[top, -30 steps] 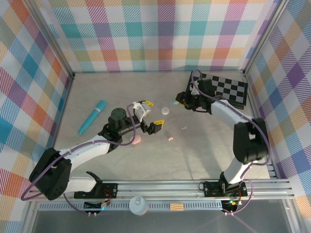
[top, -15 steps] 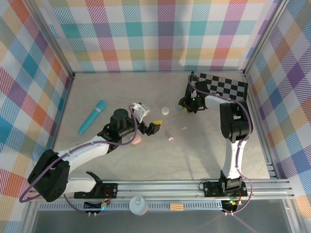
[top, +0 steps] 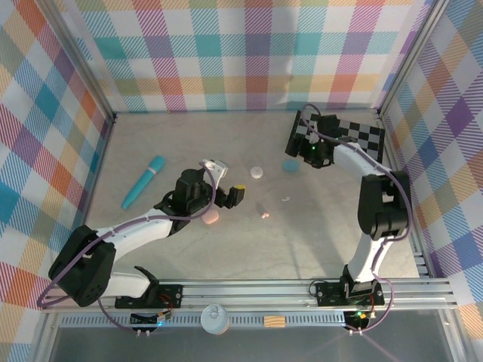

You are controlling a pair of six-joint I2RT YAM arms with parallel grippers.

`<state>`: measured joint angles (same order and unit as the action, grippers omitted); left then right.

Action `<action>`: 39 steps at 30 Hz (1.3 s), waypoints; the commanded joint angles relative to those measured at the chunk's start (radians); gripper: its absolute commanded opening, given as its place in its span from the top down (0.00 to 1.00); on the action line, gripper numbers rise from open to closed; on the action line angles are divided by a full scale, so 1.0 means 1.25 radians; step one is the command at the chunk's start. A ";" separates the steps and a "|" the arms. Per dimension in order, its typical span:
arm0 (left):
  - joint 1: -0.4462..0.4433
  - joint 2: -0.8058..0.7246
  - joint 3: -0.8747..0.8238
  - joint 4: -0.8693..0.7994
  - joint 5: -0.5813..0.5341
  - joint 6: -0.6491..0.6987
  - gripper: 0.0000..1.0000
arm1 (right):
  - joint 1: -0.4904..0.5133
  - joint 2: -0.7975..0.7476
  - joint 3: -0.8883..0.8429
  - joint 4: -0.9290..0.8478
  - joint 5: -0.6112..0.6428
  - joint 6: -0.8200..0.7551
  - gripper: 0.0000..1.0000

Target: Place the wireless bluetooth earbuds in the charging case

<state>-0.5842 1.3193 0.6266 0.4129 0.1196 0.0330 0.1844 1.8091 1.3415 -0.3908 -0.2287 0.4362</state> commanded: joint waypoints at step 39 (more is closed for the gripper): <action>0.033 -0.249 -0.133 -0.070 -0.192 -0.109 0.00 | 0.305 0.520 0.678 -0.485 0.240 0.123 0.34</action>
<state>-0.5529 1.0245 0.4789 0.3061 -0.1062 -0.1120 0.5545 2.4371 2.1567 -0.9543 0.0418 0.5465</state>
